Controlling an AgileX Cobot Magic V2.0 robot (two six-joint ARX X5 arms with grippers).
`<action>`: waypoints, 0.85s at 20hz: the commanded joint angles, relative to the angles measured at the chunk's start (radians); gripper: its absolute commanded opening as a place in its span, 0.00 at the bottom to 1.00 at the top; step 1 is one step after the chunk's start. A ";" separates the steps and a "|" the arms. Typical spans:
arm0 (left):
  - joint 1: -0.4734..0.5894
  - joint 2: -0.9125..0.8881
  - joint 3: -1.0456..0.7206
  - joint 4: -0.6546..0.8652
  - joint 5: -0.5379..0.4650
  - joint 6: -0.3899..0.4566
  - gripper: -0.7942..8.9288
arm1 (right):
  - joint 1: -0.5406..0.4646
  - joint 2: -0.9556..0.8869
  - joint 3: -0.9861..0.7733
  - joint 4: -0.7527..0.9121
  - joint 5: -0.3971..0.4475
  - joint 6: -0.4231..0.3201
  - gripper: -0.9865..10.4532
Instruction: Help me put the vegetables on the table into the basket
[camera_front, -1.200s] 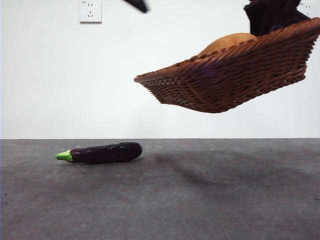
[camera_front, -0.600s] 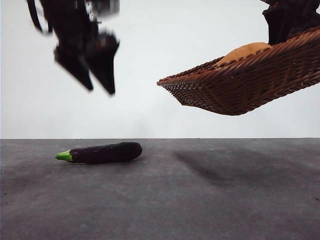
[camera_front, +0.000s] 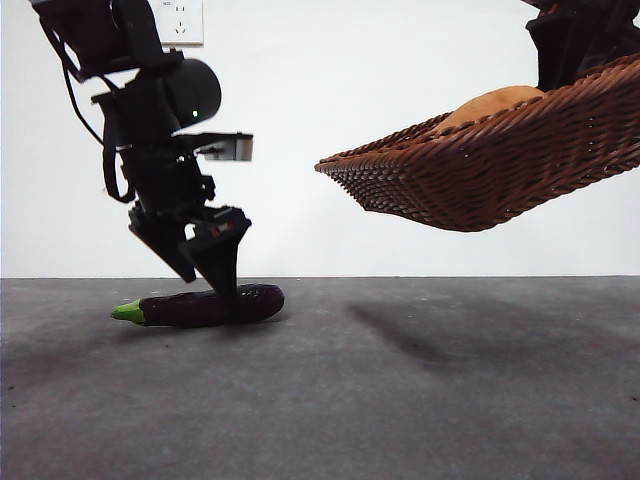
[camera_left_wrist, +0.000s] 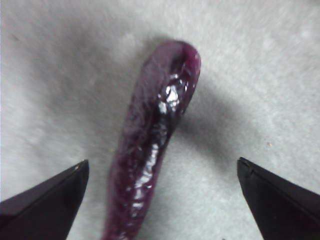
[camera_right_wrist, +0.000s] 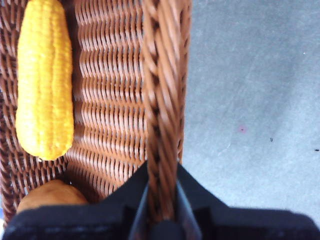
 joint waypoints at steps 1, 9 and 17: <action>0.002 0.036 0.000 -0.003 0.058 -0.032 0.60 | -0.001 0.006 0.001 0.005 -0.012 -0.003 0.07; 0.002 0.042 0.000 0.031 0.108 -0.050 0.07 | -0.001 0.006 0.001 0.006 -0.012 -0.003 0.07; 0.002 -0.060 0.008 -0.037 0.108 -0.141 0.07 | -0.001 0.006 0.001 0.006 -0.012 0.002 0.07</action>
